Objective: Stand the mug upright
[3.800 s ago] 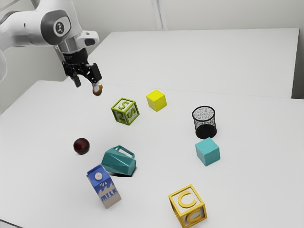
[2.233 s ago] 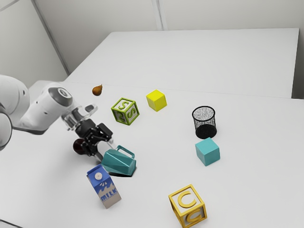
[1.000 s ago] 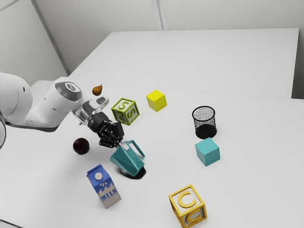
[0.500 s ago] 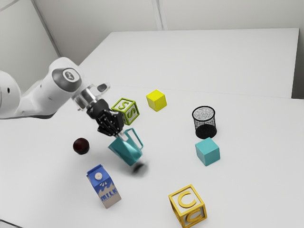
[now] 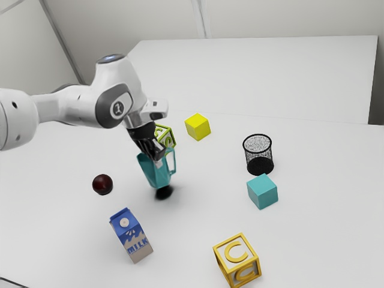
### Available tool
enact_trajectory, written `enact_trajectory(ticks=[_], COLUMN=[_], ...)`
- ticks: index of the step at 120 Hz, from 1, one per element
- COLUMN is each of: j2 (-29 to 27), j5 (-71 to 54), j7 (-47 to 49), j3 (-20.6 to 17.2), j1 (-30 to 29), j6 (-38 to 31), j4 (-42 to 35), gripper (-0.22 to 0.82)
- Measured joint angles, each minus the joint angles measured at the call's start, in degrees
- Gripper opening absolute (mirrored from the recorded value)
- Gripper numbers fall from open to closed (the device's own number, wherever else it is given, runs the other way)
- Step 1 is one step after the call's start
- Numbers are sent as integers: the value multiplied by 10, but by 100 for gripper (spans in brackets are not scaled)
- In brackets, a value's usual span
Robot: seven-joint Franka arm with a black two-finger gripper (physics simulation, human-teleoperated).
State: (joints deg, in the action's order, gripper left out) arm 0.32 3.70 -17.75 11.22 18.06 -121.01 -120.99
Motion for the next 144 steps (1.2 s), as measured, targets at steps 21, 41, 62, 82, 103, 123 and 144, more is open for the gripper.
enact_trajectory(ticks=[21,41,62,82,103,123,144], j2=[13,29,42,59,66,78,82], j5=[-47,-61,-63,-60,-57,-55,-54], j7=[6,10,15,18,20,23,27], j3=[0,0,0,0,0,0,0], j1=[30,16,-14,-4,-5,-5,-5], j6=[-43,-64,-72,-71,-71,-71,-71], j4=[0,11,13,21,22,25,26], gripper=[-18,-18,-18,-18,-18,-18,-18])
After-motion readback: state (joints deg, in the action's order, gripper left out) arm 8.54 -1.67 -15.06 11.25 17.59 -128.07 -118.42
